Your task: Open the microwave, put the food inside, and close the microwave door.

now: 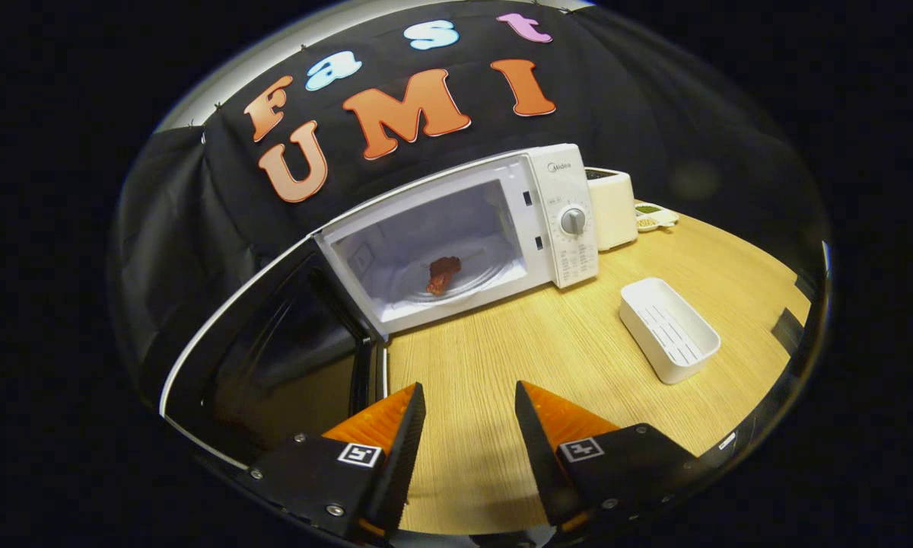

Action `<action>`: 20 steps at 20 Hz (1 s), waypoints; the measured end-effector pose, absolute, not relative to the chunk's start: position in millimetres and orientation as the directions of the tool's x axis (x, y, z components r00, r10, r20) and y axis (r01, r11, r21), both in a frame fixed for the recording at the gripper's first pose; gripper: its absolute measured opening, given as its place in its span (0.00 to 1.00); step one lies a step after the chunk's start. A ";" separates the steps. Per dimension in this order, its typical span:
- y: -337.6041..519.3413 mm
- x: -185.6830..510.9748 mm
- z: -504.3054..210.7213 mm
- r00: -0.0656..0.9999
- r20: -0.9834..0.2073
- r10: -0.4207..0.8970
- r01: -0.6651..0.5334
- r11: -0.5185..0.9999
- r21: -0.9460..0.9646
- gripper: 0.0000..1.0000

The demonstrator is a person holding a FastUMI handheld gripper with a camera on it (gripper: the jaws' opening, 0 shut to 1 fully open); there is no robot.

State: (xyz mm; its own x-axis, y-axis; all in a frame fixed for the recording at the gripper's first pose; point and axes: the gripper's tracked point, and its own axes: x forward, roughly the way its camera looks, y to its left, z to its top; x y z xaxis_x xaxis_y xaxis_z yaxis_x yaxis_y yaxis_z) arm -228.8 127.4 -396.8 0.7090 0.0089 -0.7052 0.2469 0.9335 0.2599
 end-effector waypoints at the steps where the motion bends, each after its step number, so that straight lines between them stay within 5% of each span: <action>1: 133.9 -237.6 -395.6 0.706 -0.708 0.007 0.239 0.939 0.247 0.66; 14: 249.6 -315.2 -367.9 0.648 -0.714 0.264 -0.138 0.963 0.230 0.08; 20: 303.9 -313.9 -348.3 0.658 -0.640 0.396 -0.411 0.902 0.136 0.06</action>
State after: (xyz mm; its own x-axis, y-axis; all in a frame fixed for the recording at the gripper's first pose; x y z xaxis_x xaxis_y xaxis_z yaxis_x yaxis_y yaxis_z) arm -313.9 303.9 -348.3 0.6585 0.3962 -0.6398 -0.4106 0.9016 0.1358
